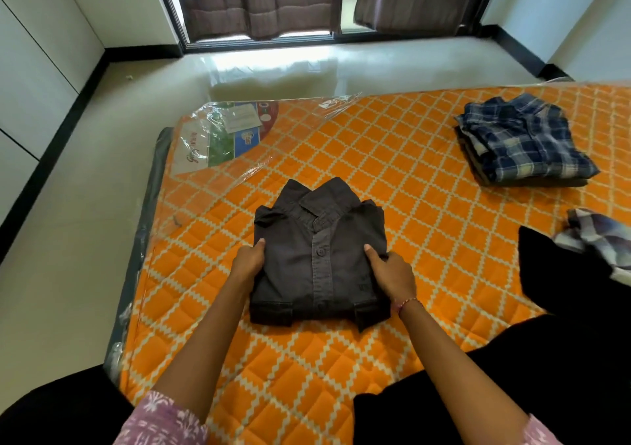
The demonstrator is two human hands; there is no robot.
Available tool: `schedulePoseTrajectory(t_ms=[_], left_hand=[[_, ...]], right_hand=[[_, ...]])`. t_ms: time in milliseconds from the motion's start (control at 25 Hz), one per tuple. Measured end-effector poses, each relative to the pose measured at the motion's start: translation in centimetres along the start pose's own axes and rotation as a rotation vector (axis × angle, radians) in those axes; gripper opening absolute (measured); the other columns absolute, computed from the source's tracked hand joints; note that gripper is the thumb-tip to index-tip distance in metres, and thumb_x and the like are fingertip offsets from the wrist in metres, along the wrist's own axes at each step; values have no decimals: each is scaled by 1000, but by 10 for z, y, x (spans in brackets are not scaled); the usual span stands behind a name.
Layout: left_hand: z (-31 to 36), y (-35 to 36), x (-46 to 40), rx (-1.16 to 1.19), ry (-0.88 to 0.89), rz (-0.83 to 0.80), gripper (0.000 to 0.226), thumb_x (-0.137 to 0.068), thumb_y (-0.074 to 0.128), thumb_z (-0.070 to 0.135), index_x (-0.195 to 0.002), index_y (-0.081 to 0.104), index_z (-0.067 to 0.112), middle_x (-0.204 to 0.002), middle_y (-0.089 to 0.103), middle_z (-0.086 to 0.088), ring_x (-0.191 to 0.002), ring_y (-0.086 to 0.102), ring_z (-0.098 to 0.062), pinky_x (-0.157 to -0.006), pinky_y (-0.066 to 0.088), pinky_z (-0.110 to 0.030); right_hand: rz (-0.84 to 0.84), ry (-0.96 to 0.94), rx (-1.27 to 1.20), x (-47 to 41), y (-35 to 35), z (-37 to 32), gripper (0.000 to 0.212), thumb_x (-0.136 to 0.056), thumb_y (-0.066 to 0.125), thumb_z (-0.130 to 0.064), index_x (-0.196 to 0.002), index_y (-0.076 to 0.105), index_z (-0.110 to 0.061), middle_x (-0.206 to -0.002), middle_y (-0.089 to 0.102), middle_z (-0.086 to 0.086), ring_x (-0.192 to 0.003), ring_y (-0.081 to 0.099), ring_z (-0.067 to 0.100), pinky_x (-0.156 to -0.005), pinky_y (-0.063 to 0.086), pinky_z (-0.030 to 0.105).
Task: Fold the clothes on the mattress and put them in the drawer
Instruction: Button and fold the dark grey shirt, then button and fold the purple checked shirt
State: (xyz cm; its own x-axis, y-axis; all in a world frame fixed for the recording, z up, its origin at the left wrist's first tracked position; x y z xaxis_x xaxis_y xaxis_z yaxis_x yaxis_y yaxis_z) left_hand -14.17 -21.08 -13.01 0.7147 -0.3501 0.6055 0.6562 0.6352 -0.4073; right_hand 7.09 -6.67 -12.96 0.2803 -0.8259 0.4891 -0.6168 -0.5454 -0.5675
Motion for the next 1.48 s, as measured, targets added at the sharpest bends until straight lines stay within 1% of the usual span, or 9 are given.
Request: schedulePoseTrajectory(t_ms=[120,280,400,600,720,800,1000,1240,1480], left_hand=[[-3,0,17,213,44,-145,37,-96,52,38,-116,58,7,-107,64,-9,-97,63,-31,-78,53,-41],[-13,-9,30,334,51,-513,53,-80,68,29,-129,49,26,-117,65,4,-105,64,-21,-83,53,-37],[-2,13,34,309,209,-375,63,-86,64,4,-141,37,20,-122,60,-1,-98,62,-17,-75,53,-31],[91,98,40,491,346,-351,60,-82,61,-10,-132,42,17,-127,57,-12,-91,62,-19,-73,53,-33],[173,180,45,570,406,-393,58,-82,56,-17,-131,43,11,-125,56,-14,-92,62,-26,-67,57,-31],[229,243,45,572,463,-426,62,-82,56,-19,-137,40,4,-131,54,-15,-109,58,-34,-80,53,-38],[333,373,24,575,545,-457,60,-80,60,-16,-133,44,6,-131,55,-14,-109,58,-29,-86,50,-39],[329,455,-28,321,347,-503,66,-88,63,5,-143,29,14,-143,44,-9,-124,48,-32,-101,44,-48],[316,447,-19,157,503,-392,76,-92,61,17,-150,13,11,-152,29,-11,-136,35,-32,-110,36,-46]], right_hand=[[-338,71,-516,2,-14,2,28,-89,65,-22,-111,64,-6,-117,66,13,-91,66,22,-75,56,30],[-478,-41,-587,4,-29,3,29,-90,60,-4,-117,58,-11,-119,63,10,-100,64,24,-81,54,28],[-396,-104,-527,-6,-45,-8,34,-89,57,2,-122,56,-7,-123,62,13,-105,62,29,-88,50,35],[-177,-265,-468,-66,-142,-27,33,-86,60,6,-117,58,-3,-120,63,20,-83,62,14,-61,51,13],[-20,-358,-367,-117,-237,-36,36,-88,63,-3,-123,56,-4,-121,62,15,-95,59,19,-71,50,19],[75,-385,-315,-158,-300,-37,39,-89,62,-4,-127,54,-2,-122,60,14,-104,58,24,-82,48,28],[266,-436,-285,-249,-419,-25,39,-87,62,2,-125,55,3,-125,59,21,-108,58,28,-80,49,26],[392,-250,-132,-330,-421,32,45,-90,65,-19,-130,52,-1,-131,56,18,-118,53,36,-96,44,41],[539,-165,318,-321,-410,41,60,-96,48,-47,-139,36,-7,-132,50,23,-115,50,42,-88,45,51]])
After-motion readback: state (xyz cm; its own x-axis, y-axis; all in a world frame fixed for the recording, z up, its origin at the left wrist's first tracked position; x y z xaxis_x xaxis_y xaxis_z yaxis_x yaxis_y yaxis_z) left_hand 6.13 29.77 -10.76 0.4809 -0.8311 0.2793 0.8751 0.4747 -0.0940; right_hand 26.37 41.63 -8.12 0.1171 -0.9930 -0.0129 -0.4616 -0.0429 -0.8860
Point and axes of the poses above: each hand's wrist, its own x-axis away from the middle knuckle, its own y-axis out of the palm, z = x × y, the point moved 1 cm from there along -x, towards the middle knuckle
